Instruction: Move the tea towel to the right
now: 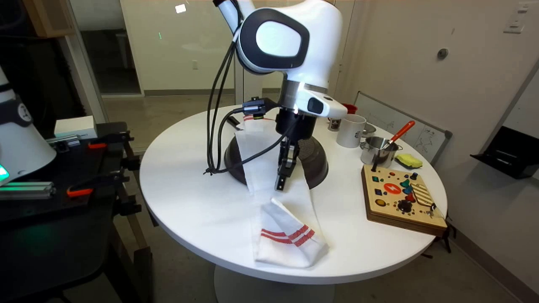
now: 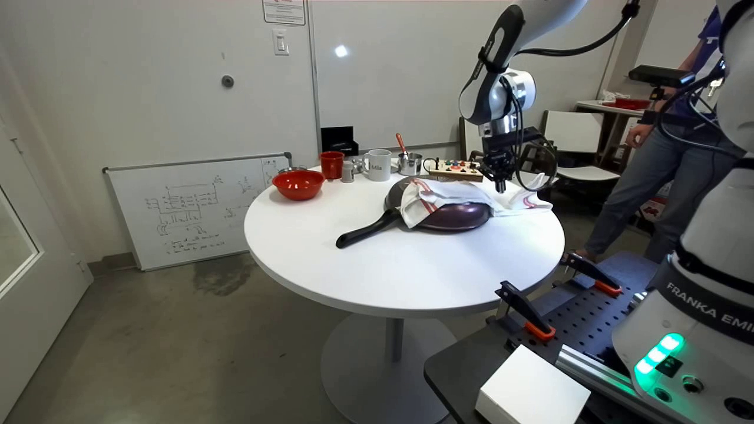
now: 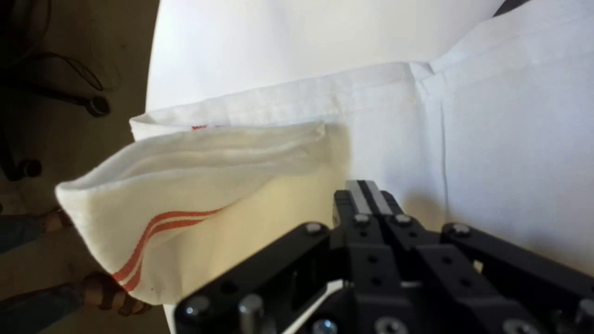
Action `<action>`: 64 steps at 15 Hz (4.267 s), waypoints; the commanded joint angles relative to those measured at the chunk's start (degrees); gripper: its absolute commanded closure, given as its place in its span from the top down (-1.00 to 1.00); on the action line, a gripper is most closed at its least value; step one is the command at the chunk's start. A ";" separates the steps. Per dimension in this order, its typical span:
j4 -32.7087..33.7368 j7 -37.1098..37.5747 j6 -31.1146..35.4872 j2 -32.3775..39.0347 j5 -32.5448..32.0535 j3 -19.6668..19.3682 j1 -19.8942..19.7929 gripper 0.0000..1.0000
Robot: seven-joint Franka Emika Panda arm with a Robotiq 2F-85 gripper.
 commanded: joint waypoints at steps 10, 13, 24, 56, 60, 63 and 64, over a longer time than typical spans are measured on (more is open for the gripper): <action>8.55 0.86 -3.89 7.64 -2.95 -4.60 -1.17 -1.00; 8.50 0.73 -4.78 7.37 -3.80 -5.09 -1.50 -1.00; 4.95 -1.22 -1.49 5.79 -2.50 -2.11 -2.64 -1.00; 2.20 -6.72 -6.49 2.24 -0.41 1.14 -5.15 -1.00; 1.15 -9.65 -7.14 1.98 1.94 3.10 -6.34 -1.00; 0.34 -11.64 -8.40 1.90 3.00 3.86 -7.01 -1.00; -0.01 -11.87 -8.75 1.95 2.76 3.70 -6.93 -1.00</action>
